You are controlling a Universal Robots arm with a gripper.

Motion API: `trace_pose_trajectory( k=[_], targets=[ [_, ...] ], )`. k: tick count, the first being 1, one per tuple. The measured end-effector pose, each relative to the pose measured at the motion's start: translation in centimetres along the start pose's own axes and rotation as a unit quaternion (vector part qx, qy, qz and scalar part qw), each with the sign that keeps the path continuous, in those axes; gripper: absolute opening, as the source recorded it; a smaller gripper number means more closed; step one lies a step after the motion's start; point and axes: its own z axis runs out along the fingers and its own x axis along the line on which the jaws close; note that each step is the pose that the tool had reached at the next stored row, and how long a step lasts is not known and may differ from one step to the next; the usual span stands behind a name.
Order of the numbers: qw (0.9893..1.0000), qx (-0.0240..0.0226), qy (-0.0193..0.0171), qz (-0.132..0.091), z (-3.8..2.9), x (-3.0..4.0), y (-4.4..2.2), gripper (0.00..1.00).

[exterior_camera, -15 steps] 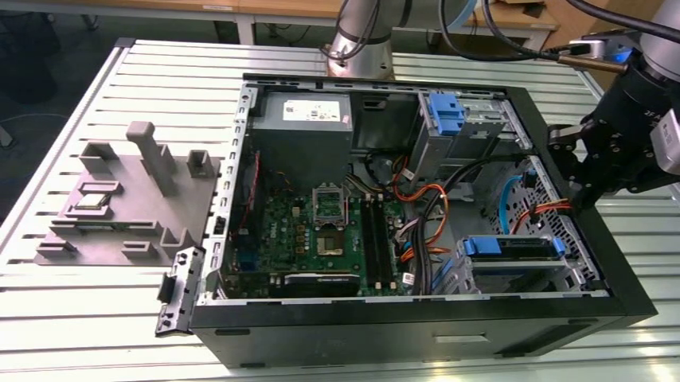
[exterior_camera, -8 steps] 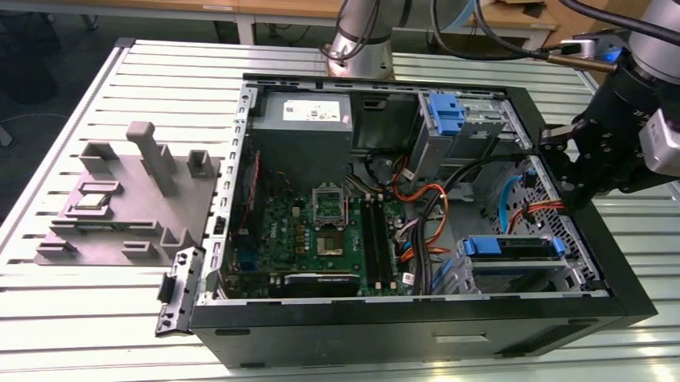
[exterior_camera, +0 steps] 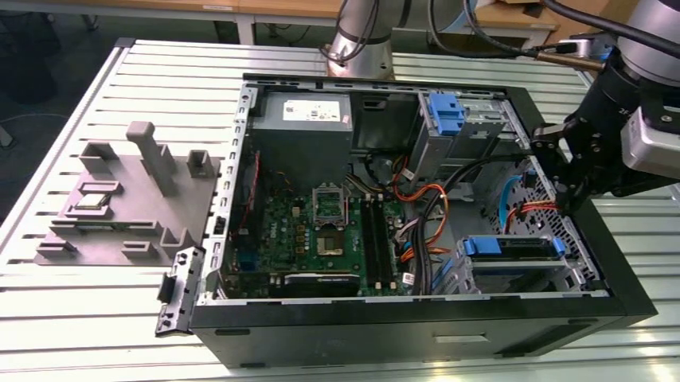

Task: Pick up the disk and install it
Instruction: 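Insert the first disk wire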

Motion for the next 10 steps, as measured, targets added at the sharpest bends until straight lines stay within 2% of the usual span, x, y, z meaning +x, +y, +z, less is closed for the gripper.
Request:
trace_pose_trajectory(
  k=[2,5,7,10],
  targets=[
    [0.9998,-0.0027,0.0014,0.018,0.03,0.00,0.00,0.16],
    [0.9990,-0.0067,0.0034,0.044,0.07,-0.01,0.01,0.16],
    [0.9980,-0.0096,0.0049,0.063,0.09,-0.02,0.01,0.16],
    [0.9959,-0.0136,0.0069,0.089,0.13,-0.03,0.01,0.16]
  ],
)
